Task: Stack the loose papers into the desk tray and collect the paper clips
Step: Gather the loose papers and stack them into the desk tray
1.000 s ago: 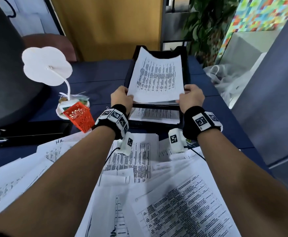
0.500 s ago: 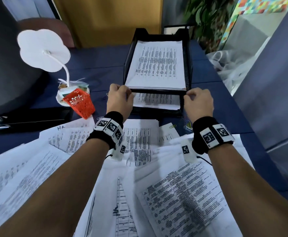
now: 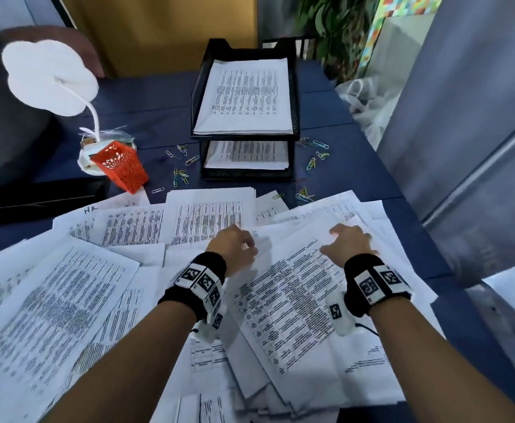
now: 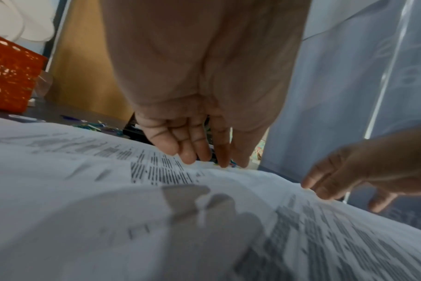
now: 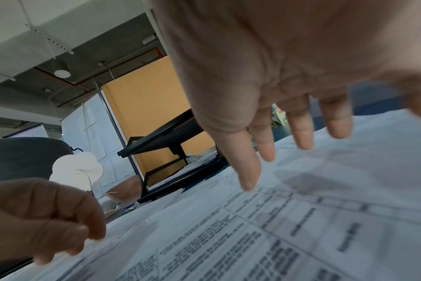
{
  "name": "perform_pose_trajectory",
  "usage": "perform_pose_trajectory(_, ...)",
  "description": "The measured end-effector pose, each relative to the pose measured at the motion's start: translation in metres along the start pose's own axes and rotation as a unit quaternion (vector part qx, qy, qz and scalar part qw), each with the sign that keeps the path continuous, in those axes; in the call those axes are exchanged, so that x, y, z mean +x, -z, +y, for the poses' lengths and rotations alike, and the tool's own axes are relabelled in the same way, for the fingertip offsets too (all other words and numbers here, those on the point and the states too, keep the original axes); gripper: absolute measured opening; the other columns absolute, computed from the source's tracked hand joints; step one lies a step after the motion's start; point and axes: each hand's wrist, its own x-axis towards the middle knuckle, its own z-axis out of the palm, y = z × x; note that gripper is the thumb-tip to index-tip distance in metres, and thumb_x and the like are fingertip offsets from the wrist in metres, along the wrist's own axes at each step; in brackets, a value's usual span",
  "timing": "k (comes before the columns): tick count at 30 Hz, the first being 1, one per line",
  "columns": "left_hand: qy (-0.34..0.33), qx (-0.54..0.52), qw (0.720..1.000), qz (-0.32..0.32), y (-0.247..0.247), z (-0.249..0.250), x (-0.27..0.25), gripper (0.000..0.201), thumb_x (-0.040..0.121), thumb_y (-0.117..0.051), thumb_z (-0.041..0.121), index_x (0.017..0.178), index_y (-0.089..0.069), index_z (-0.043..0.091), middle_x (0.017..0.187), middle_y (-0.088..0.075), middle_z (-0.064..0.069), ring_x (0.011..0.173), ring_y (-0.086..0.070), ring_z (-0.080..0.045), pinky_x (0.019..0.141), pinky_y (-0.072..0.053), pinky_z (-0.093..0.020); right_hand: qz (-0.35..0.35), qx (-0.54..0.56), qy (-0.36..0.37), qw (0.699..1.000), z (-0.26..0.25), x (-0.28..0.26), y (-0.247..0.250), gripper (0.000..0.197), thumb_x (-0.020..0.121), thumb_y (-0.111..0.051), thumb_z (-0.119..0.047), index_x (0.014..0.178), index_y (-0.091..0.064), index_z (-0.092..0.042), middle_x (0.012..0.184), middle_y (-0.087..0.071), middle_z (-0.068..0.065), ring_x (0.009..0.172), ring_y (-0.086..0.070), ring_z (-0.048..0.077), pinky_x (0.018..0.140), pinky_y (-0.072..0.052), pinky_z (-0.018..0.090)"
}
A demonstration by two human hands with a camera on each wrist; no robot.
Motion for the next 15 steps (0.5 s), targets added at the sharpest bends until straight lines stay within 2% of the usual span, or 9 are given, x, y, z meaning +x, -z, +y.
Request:
perform_pose_trajectory(4, 0.026, 0.114, 0.992, -0.038, -0.016, 0.013, -0.016, 0.049, 0.086, -0.055, 0.054, 0.116, -0.056, 0.016, 0.119, -0.051, -0.006, 0.107, -0.052, -0.024, 0.094, -0.048, -0.04, -0.049, -0.044, -0.003, 0.998, 0.015, -0.006, -0.004, 0.07, 0.077, -0.07, -0.04, 0.137, -0.04, -0.019, 0.133, -0.04, 0.014, 0.127, -0.035, 0.036, 0.103, -0.039, 0.047)
perform_pose_trajectory(7, 0.039, 0.171, 0.983, -0.047, -0.026, 0.017, -0.018, 0.071, 0.077, -0.059, 0.065, 0.123, -0.046, 0.013, 0.118, -0.052, -0.01, 0.108, -0.05, -0.027, 0.09, -0.048, -0.04, -0.065, -0.049, 0.007, 0.997, 0.019, -0.011, -0.012, 0.076, 0.075, -0.071, -0.042, 0.138, -0.035, -0.02, 0.133, -0.037, 0.014, 0.128, -0.032, 0.037, 0.102, -0.04, 0.052)
perform_pose_trajectory(11, 0.072, 0.136, 0.986, -0.059, -0.032, 0.023, -0.02, 0.074, 0.072, -0.067, 0.062, 0.124, -0.045, 0.014, 0.121, -0.053, -0.008, 0.114, -0.047, -0.027, 0.094, -0.045, -0.04, -0.061, -0.05, 0.015, 0.997, 0.024, -0.015, -0.016, 0.08, 0.073, -0.071, -0.046, 0.139, -0.032, -0.022, 0.133, -0.035, 0.011, 0.127, -0.031, 0.035, 0.099, -0.041, 0.053)
perform_pose_trajectory(15, 0.097, 0.137, 0.984, -0.051, -0.038, 0.027, -0.022, 0.092, 0.066, -0.07, 0.066, 0.133, -0.038, 0.011, 0.131, -0.04, -0.013, 0.124, -0.038, -0.031, 0.099, -0.041, -0.045, -0.061, -0.046, 0.022, 0.997, 0.028, -0.017, -0.015, 0.086, 0.068, -0.073, -0.049, 0.137, -0.032, -0.02, 0.131, -0.036, 0.01, 0.127, -0.031, 0.034, 0.097, -0.043, 0.053)
